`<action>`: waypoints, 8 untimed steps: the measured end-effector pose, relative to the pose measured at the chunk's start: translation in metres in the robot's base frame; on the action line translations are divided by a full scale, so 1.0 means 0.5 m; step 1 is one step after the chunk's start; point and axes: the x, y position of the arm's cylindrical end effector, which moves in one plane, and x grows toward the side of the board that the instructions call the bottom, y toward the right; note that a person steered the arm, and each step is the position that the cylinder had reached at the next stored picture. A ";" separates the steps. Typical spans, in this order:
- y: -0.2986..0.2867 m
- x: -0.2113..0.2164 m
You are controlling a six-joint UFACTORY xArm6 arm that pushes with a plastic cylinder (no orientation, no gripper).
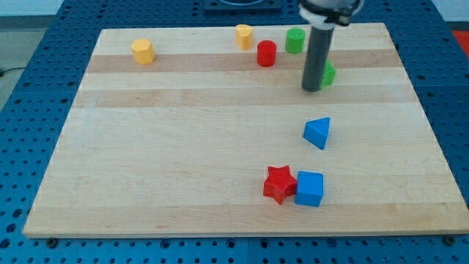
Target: Slide the red circle towards the yellow heart
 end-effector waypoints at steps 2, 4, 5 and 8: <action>0.087 -0.060; -0.029 -0.063; -0.114 -0.063; -0.122 -0.089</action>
